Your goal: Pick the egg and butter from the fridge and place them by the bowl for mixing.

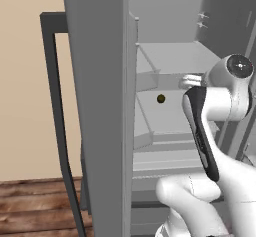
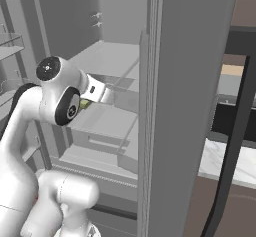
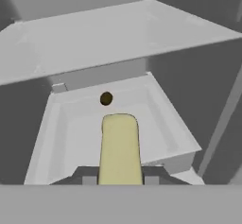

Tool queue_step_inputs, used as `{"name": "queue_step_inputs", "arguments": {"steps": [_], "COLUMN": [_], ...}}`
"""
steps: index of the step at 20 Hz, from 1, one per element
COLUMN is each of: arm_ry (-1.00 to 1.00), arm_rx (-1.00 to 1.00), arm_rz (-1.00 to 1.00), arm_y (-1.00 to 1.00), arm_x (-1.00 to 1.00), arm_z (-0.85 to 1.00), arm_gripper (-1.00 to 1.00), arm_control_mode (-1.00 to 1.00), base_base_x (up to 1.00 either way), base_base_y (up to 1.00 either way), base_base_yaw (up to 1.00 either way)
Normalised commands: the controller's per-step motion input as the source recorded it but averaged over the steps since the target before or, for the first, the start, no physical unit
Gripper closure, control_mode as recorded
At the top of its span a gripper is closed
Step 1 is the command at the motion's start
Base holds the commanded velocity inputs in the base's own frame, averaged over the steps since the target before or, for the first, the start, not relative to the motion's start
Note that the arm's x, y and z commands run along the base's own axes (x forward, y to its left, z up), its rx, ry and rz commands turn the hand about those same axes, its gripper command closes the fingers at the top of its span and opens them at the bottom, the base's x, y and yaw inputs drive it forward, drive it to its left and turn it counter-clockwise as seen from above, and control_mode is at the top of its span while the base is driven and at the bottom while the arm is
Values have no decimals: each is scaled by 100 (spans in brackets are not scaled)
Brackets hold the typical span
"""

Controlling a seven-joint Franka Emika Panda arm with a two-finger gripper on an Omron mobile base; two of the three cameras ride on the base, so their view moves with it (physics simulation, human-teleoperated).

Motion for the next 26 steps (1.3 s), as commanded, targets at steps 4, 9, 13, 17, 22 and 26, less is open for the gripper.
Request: {"name": "queue_step_inputs", "arguments": {"steps": [4,9,13,17,22,26], "arm_ry": [-2,-1,3,-1,4,0], "arm_rx": [0,0,0,1,0,1], "arm_rz": [-9,-10,-7,0,0,0], "arm_y": [11,14,25,15,7,0], "arm_x": [-94,-87,-28,-25,-4,1], "arm_z": [-6,-9,-35,-26,-37,-50], "arm_gripper": [100,100,100,100,100,100], "arm_control_mode": [-100,-100,-100,-100,-100,-100], "base_base_x": [0,0,0,0,0,0], "base_base_y": [0,0,0,0,0,0], "base_base_yaw": [0,0,0,0,0,0]}}
